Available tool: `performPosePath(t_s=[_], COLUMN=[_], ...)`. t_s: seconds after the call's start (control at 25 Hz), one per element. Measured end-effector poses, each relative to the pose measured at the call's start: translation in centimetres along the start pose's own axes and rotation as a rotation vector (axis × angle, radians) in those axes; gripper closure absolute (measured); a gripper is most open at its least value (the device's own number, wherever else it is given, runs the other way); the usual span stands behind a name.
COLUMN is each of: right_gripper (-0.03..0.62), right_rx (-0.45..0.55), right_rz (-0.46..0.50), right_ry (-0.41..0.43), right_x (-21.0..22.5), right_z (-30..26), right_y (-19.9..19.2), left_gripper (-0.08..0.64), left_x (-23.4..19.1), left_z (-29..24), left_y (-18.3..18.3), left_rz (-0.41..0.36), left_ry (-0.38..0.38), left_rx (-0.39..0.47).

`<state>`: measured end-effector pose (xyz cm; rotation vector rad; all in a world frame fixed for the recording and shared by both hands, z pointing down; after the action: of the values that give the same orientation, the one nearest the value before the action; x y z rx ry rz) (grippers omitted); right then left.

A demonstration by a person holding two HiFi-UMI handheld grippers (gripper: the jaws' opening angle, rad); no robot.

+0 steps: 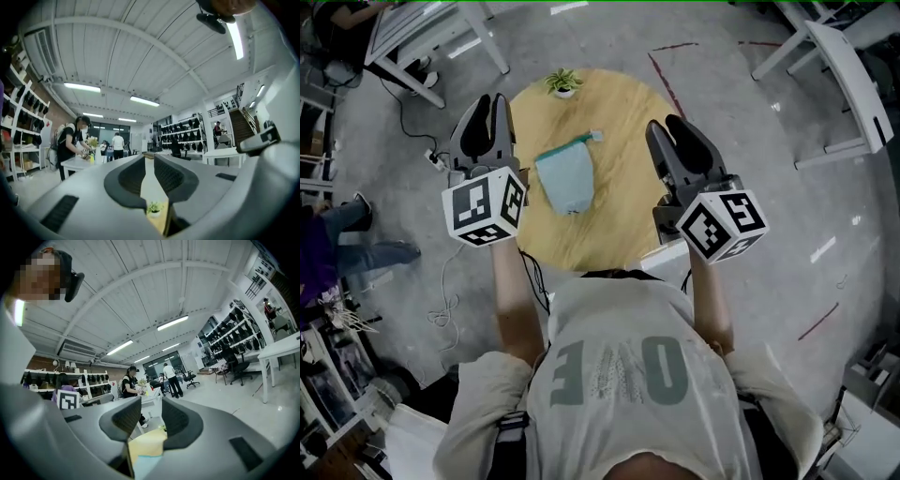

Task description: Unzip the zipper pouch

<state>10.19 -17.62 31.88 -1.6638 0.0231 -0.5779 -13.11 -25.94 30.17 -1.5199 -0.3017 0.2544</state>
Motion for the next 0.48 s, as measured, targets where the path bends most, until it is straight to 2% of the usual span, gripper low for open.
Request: performPosePath(t_s=[0.08, 0.24, 0.36, 0.48], right_gripper=[0.451, 0.468, 0.493, 0.522], right_rx=[0.008, 0.032, 0.061, 0.09], right_rz=[0.03, 0.089, 0.136, 0.17], right_ry=[0.021, 0.056, 0.051, 0.035], right_x=[-0.8, -2.4, -3.3, -3.9], right_z=[-0.4, -1.4, -1.8, -1.4], right_y=[0.4, 0.8, 1.2, 1.3], left_gripper=[0.513, 0.531, 0.532, 0.534], left_x=[0.6, 1.8, 2.9, 4.0], left_z=[1.4, 4.4, 6.6, 8.3], left_y=[3.5, 7.7, 9.0, 8.4], left_rz=[-0.023, -0.058, -0.075, -0.115], left_ry=[0.019, 0.053, 0.073, 0.092], left_rx=[0.08, 0.172, 0.197, 0.182])
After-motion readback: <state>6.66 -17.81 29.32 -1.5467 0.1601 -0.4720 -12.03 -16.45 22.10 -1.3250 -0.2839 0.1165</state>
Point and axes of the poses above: the fingertips, and each gripper's own axes: z backward along the fingers, x to its right, y out of its top, the point moved 1 cm from there along z, backward along the fingers
